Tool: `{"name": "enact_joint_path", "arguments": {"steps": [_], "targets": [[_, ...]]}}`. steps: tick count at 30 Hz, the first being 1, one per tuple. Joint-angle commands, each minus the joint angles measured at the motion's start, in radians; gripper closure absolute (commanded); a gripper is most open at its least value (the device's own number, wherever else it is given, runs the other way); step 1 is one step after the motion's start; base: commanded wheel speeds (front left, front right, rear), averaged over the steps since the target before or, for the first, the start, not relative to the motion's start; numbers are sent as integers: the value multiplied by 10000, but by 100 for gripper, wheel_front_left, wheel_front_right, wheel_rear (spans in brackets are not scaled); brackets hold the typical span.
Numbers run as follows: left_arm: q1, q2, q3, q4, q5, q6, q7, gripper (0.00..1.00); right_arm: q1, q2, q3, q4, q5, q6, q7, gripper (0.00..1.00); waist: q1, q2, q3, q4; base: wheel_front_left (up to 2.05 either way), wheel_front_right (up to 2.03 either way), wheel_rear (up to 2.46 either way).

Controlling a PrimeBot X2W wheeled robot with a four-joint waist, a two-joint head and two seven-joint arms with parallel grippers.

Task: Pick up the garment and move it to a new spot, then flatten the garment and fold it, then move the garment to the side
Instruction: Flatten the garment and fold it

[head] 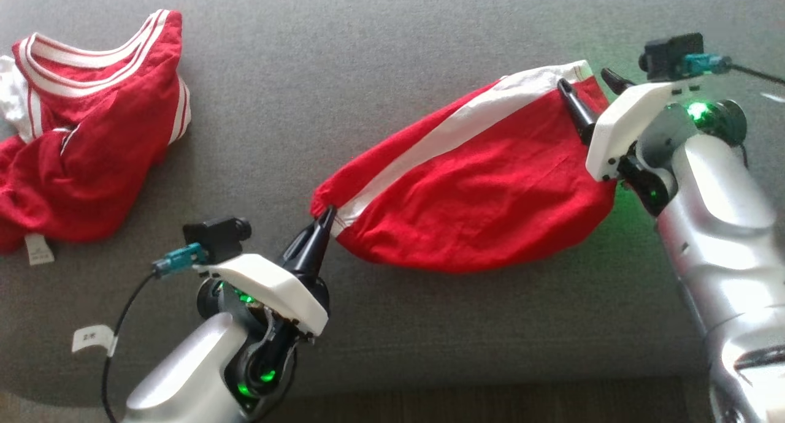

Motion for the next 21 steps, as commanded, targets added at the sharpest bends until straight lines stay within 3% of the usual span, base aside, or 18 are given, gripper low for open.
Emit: {"name": "enact_joint_path", "arguments": {"steps": [1, 16, 18, 20, 21], "targets": [[-438, 63, 284, -153, 104, -70, -137, 100, -466, -36, 287, -106, 120, -2, 44, 0, -2, 0, 106, 83, 0, 0, 0], [-691, -64, 237, 246, 251, -122, -245, 100, -1539, -30, 1223, 1811, 629, -2, -197, 0, -2, 0, 341, 178, 0, 0, 0], [-703, -77, 236, 265, 251, -130, -251, 100, -1565, -15, 1270, 1861, 682, -2, -273, 5, -2, 0, 340, 177, 0, 0, 0], [-720, -94, 228, 302, 248, -151, -256, 100, -1603, -5, 1396, 1968, 756, -2, -396, 31, -2, 0, 332, 177, 0, 0, 0], [-731, -100, 222, 318, 245, -162, -255, 100, -1627, -20, 1506, 2015, 735, -2, -462, 38, -2, 0, 333, 179, 0, 0, 0]]}}
